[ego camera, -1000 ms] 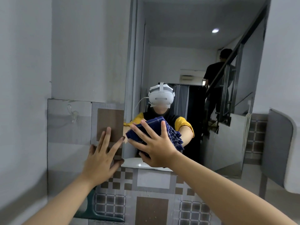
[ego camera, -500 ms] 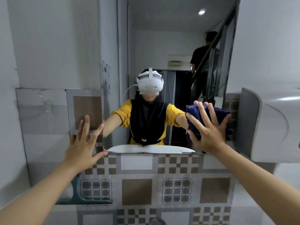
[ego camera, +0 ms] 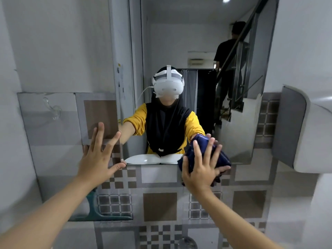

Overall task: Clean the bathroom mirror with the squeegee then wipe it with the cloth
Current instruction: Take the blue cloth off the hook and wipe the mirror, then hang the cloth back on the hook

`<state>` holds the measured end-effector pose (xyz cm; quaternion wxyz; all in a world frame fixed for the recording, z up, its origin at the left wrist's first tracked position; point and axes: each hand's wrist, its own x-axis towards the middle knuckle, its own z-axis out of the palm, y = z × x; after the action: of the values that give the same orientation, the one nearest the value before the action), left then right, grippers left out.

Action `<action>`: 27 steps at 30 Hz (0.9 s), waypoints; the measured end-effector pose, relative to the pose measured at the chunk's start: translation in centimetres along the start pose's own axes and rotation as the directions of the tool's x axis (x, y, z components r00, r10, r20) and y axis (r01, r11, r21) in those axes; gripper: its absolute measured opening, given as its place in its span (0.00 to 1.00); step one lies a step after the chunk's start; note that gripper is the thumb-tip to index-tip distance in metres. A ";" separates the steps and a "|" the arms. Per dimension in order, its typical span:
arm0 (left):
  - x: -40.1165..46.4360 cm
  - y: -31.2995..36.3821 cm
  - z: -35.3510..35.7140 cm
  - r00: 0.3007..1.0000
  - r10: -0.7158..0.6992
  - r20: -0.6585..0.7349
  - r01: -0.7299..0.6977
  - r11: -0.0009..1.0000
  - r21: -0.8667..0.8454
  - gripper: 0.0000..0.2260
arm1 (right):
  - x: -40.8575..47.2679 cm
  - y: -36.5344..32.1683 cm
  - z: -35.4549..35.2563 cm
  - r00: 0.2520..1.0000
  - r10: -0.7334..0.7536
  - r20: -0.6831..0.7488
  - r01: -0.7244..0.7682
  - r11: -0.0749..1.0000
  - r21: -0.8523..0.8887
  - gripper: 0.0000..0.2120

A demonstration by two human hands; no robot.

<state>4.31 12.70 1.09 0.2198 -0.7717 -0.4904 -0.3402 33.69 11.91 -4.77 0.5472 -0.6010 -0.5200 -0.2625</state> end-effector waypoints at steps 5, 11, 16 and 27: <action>-0.1 -0.6 -1.9 0.999 0.040 0.020 -0.038 0.994 -0.106 0.36 | -2.3 -7.0 3.1 1.000 -0.019 -0.013 0.020 0.997 0.077 0.25; -0.6 -2.4 -5.1 0.997 0.041 0.070 -0.012 0.926 -0.377 0.26 | -4.8 -13.5 5.5 0.996 -0.081 0.026 0.077 0.987 0.139 0.25; -1.3 -3.7 -7.0 0.984 -0.100 0.150 0.172 0.772 -0.613 0.18 | -5.5 -18.2 6.4 0.992 -0.083 0.091 0.062 0.976 0.210 0.27; -3.3 -4.8 -10.0 0.936 -0.231 0.266 0.307 0.166 -0.937 0.06 | -4.2 -25.8 -0.6 0.813 -0.269 0.516 -0.396 0.394 0.829 0.22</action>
<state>-4.08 6.01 5.43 -0.3867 -0.6491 -0.3058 -0.5793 8.98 6.35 1.61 0.6087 -0.2679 -0.6900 0.2856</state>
